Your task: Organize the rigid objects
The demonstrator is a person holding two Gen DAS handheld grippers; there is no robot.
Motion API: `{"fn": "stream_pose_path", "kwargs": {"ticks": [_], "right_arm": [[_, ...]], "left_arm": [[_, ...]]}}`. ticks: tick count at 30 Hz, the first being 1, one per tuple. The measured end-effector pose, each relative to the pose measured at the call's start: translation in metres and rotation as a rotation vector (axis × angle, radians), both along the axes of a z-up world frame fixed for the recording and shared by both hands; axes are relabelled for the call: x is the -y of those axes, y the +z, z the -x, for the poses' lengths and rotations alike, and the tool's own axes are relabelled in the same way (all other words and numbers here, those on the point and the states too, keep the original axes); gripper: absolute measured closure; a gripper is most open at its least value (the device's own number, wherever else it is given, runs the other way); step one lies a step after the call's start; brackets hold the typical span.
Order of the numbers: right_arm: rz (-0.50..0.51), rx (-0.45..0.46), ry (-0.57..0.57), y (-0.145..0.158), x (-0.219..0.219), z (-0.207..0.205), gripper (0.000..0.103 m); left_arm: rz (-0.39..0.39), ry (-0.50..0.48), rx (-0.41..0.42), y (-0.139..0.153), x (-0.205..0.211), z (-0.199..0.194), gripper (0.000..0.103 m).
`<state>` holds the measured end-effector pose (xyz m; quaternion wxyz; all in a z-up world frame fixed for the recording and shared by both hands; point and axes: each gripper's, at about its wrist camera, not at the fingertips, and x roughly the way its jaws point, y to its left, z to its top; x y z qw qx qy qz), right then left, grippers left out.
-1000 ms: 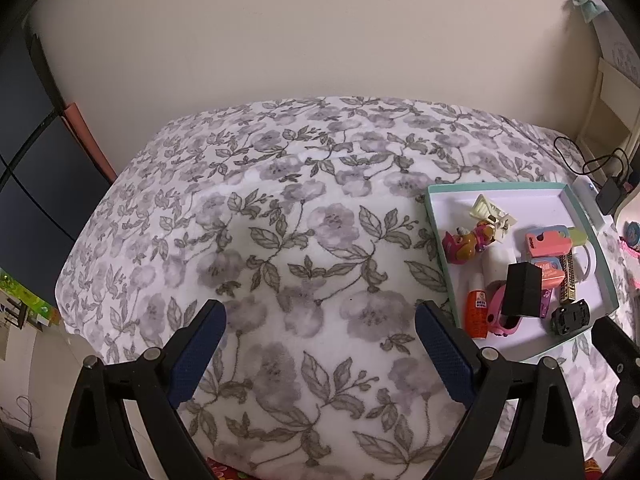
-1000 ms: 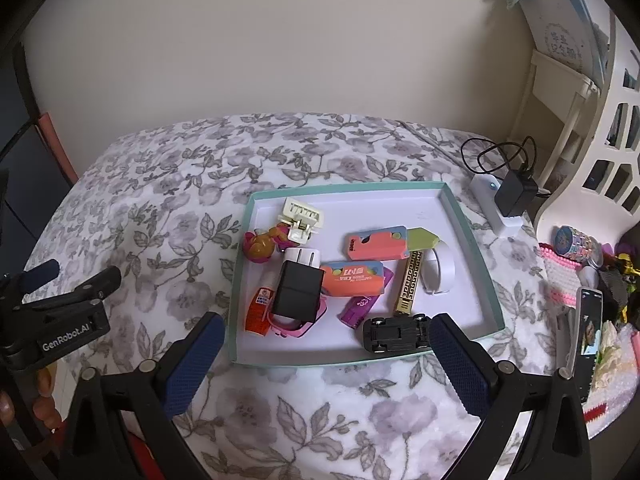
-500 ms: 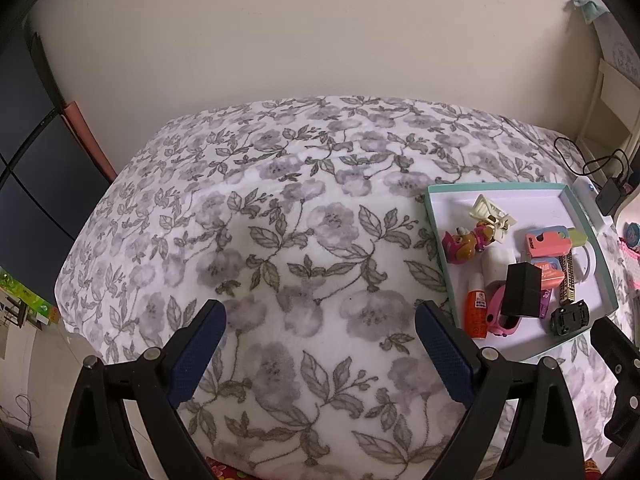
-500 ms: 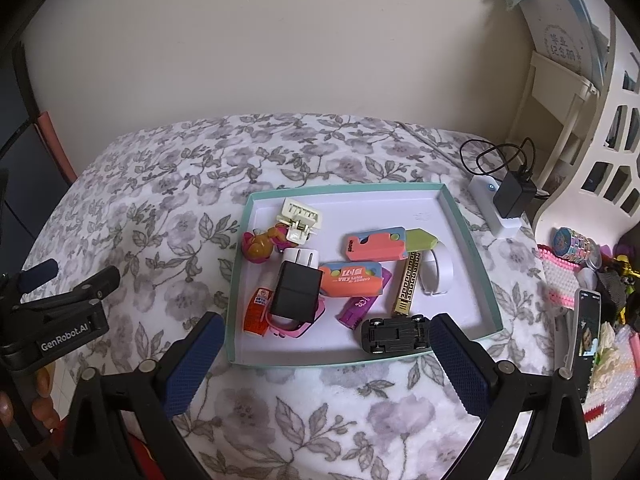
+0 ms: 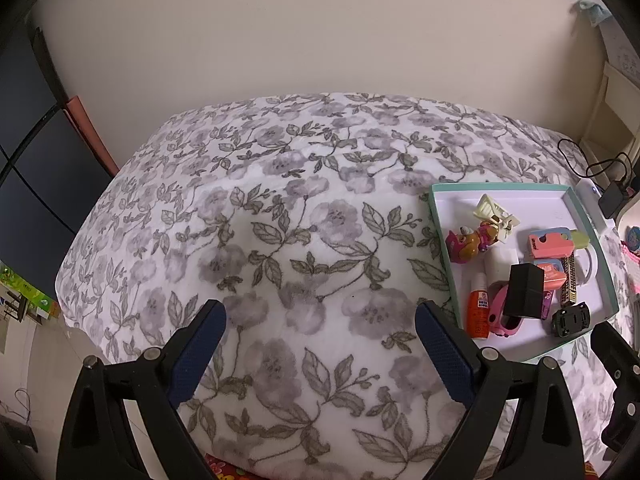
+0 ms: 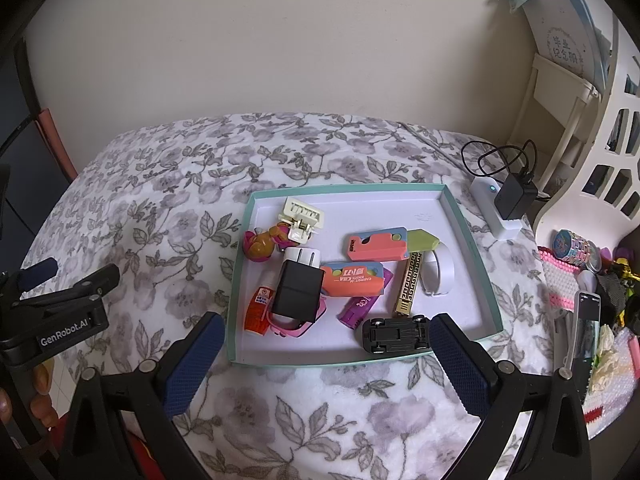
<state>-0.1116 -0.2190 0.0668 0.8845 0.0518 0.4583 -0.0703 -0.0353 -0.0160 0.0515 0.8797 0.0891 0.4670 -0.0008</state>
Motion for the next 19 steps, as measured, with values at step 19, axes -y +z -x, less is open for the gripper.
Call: {"fn": "stream_pose_path", "kwargs": {"ticks": [19], "right_arm": [[0.001,-0.002,0.008,-0.0012,-0.0006,-0.0005,0.0]], "left_arm": [[0.006,0.007,0.007,0.0015,0.0021,0.0014,0.007]]}}
